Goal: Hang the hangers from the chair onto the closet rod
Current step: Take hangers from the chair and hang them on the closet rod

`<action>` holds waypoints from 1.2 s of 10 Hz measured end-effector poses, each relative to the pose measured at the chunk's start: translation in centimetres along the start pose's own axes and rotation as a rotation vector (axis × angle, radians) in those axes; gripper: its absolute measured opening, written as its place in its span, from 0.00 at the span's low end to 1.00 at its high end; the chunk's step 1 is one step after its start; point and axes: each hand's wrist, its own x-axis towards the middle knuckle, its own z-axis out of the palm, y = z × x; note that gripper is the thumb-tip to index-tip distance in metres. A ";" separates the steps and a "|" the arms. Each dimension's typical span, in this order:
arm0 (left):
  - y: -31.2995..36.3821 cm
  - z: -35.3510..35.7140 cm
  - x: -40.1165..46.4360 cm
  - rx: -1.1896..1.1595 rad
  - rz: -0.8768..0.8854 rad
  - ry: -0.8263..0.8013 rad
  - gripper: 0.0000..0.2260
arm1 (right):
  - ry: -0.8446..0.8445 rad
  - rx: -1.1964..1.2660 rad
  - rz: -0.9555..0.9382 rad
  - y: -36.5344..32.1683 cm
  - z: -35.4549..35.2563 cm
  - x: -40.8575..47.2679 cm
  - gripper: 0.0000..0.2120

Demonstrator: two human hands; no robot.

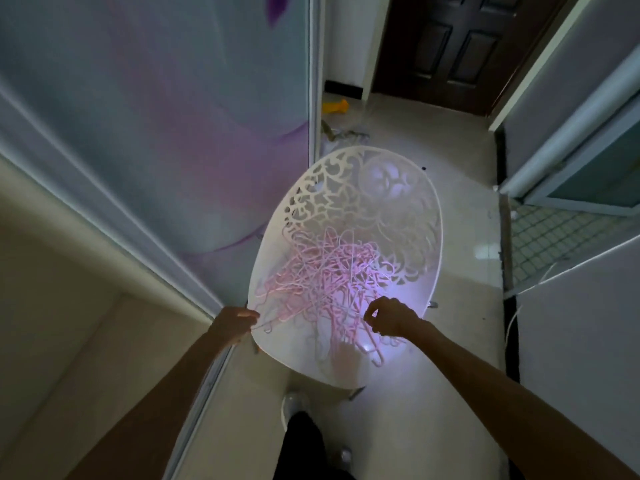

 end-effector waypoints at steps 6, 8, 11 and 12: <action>-1.8 4.7 19.4 0.128 0.048 0.052 0.25 | 0.013 0.188 0.283 -3.2 9.4 18.1 0.57; -3.3 5.9 20.9 0.102 0.113 0.023 0.19 | 0.139 0.244 0.282 -3.8 12.2 19.5 0.57; -3.4 5.2 20.5 0.150 0.160 0.109 0.16 | 0.265 0.308 0.101 -1.2 8.4 18.9 0.51; -3.1 5.1 20.3 0.086 0.134 0.109 0.16 | 0.283 0.487 0.035 -1.3 6.8 19.7 0.48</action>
